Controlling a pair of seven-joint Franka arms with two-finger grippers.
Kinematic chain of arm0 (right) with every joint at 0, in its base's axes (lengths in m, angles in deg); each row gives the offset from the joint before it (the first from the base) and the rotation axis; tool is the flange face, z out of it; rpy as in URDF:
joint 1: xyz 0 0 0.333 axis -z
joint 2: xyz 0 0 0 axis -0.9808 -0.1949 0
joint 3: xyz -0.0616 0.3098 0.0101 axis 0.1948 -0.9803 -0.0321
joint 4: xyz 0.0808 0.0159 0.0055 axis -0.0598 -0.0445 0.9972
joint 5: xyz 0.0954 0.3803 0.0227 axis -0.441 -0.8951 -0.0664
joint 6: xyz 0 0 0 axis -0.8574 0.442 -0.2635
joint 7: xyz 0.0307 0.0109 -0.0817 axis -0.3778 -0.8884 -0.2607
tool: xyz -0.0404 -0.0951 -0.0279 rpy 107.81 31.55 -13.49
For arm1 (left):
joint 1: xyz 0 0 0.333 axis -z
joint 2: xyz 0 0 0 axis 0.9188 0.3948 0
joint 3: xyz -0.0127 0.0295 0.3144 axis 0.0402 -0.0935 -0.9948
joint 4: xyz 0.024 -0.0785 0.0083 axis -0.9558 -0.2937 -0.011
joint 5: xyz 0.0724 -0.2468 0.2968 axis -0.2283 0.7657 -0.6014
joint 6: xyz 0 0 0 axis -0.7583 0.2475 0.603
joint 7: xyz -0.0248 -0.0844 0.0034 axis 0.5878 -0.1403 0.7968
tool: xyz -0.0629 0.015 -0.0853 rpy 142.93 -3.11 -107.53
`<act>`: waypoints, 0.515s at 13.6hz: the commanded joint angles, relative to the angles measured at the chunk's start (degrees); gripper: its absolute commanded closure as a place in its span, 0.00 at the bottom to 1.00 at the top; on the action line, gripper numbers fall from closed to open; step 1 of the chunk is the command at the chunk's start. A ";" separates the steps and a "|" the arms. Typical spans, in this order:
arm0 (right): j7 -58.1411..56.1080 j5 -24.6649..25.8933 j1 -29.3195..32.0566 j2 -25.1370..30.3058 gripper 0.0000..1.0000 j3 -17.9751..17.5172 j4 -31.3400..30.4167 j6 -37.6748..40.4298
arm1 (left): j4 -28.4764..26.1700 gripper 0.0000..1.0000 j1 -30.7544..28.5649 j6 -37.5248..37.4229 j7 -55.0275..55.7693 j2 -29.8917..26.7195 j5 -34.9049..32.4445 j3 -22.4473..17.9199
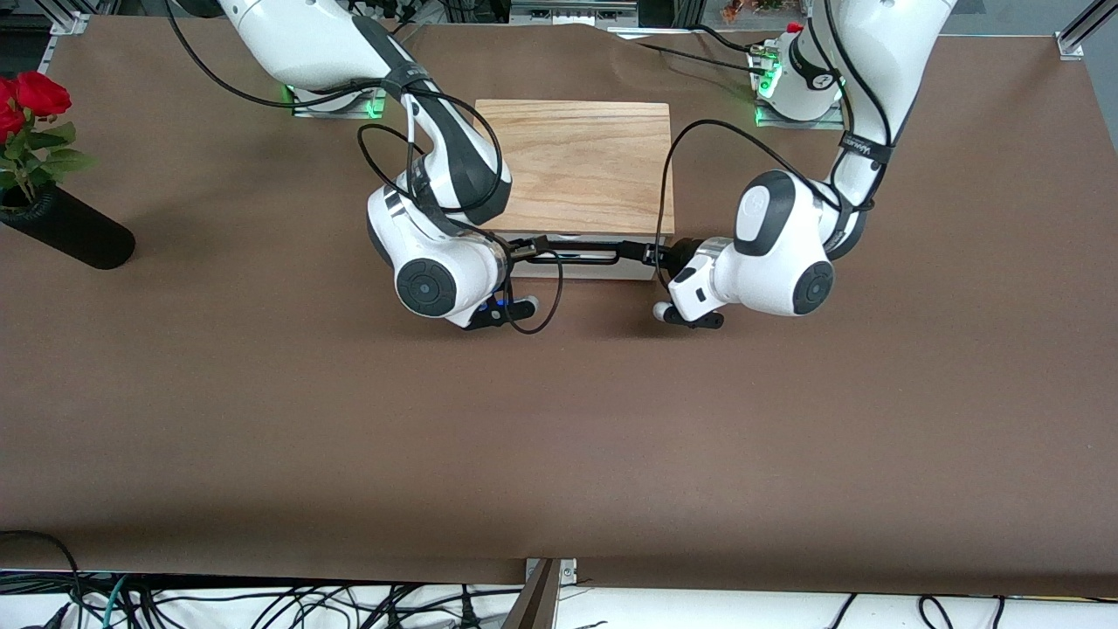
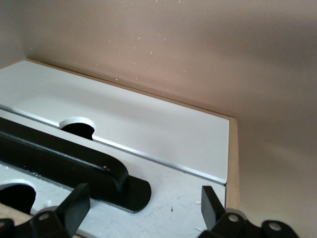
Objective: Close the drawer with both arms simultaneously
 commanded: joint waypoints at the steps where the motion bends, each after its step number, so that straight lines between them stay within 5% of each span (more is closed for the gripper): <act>1: -0.41 -1.27 0.86 0.42 0.00 -0.68 -0.19 3.09 | -2.85 0.00 -4.39 -2.58 -0.22 -5.30 -0.70 0.62; 3: -1.02 -1.00 1.65 0.25 0.00 -0.24 1.81 2.39 | -3.46 0.00 -6.60 -2.58 -0.31 -8.54 -1.92 0.27; 7: -5.32 -0.31 6.65 0.16 0.00 0.81 7.53 0.81 | -3.37 0.04 -10.73 -2.41 -0.40 -17.94 -16.40 -0.08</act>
